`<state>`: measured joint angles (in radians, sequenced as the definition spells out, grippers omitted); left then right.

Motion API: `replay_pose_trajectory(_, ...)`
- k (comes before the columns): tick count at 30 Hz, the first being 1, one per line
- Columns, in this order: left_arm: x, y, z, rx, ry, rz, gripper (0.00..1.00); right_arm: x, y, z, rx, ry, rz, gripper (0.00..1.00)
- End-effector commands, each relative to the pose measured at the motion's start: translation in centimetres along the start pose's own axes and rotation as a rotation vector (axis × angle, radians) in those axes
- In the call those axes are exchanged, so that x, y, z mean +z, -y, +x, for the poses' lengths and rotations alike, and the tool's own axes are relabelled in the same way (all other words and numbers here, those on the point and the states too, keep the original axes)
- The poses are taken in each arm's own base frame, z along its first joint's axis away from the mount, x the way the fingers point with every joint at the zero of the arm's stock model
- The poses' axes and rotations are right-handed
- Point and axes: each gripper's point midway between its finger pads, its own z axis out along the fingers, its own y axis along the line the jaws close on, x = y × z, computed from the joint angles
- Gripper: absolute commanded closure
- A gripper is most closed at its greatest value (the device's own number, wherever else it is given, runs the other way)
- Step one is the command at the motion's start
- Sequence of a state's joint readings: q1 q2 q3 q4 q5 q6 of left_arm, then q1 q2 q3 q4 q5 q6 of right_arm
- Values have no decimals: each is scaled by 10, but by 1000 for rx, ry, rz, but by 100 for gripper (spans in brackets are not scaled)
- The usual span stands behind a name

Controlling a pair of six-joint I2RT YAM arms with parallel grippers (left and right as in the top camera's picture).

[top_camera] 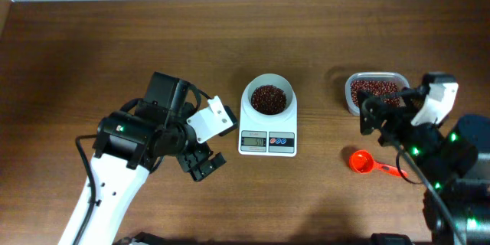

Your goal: Scoop and weigh 50g on scale

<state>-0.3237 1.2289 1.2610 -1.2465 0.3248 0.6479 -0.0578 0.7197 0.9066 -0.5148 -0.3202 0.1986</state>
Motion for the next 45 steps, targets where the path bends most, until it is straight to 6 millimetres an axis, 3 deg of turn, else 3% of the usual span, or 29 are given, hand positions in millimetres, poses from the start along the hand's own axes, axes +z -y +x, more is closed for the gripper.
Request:
replay_pose_trajectory(1, 0, -1, 1, 9, -3, 0, 1, -14, 6, 4, -29, 77, 46, 1)
replay_pose_trajectory(5, 0, -1, 1, 9, -3, 0, 1, -24, 5, 14, -63, 189, 24, 1)
replay_pose_trajectory(12, 0, -1, 1, 9, -3, 0, 1, -19, 11, 36, -106, 333, -7, 1)
replay_pose_trajectory(17, 0, -1, 1, 9, -3, 0, 1, -11, 14, 54, -101, 308, -14, 1)
replay_pose_trajectory(35, 0, -1, 1, 9, -3, 0, 1, -24, 14, 88, -130, 400, -42, 1)
replay_pose_trajectory(39, 0, -1, 1, 9, -3, 0, 1, -21, 15, 94, -124, 378, -41, 1)
replay_pose_trajectory(45, 0, -1, 1, 9, -3, 0, 1, -3, 31, 124, -99, 307, -4, 1)
